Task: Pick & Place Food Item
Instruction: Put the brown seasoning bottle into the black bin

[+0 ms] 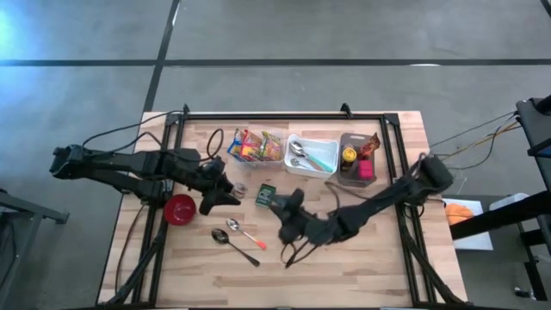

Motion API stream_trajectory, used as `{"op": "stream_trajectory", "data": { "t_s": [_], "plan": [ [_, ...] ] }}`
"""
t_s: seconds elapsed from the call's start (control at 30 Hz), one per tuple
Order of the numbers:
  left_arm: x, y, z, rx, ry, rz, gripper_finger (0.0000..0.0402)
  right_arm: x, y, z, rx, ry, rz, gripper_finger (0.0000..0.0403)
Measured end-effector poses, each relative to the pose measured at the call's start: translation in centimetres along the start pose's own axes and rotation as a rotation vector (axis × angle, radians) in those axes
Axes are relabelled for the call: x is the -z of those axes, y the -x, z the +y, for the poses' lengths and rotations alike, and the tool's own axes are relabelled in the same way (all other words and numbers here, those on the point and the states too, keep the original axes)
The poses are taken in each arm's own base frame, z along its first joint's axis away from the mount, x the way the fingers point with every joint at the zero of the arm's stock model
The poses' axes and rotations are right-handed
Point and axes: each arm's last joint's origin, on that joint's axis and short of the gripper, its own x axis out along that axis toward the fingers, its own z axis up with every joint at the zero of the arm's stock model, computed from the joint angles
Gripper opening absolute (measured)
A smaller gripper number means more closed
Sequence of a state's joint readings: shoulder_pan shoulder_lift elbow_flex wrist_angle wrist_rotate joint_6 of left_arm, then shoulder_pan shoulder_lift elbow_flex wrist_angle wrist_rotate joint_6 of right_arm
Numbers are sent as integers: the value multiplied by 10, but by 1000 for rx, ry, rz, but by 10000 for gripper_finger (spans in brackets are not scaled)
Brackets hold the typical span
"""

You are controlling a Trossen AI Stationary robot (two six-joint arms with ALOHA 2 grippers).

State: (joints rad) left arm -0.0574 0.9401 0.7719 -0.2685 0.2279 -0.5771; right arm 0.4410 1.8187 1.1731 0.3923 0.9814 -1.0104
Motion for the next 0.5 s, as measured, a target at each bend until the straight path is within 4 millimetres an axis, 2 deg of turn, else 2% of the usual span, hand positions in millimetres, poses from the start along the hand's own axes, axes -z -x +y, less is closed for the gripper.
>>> {"op": "stream_trajectory", "data": {
  "t_s": [0.1,0.2,0.37,0.5],
  "plan": [
    [1,0,1,-9,9,14,174,-20,-6,5,36,107,36,240],
    [3,0,1,-15,13,26,174,-35,-14,4,73,95,73,240],
    [3,0,2,-13,30,36,174,-52,-22,1,120,115,131,240],
    [4,0,1,4,50,52,174,-58,-24,-4,119,123,133,240]
  ]
}}
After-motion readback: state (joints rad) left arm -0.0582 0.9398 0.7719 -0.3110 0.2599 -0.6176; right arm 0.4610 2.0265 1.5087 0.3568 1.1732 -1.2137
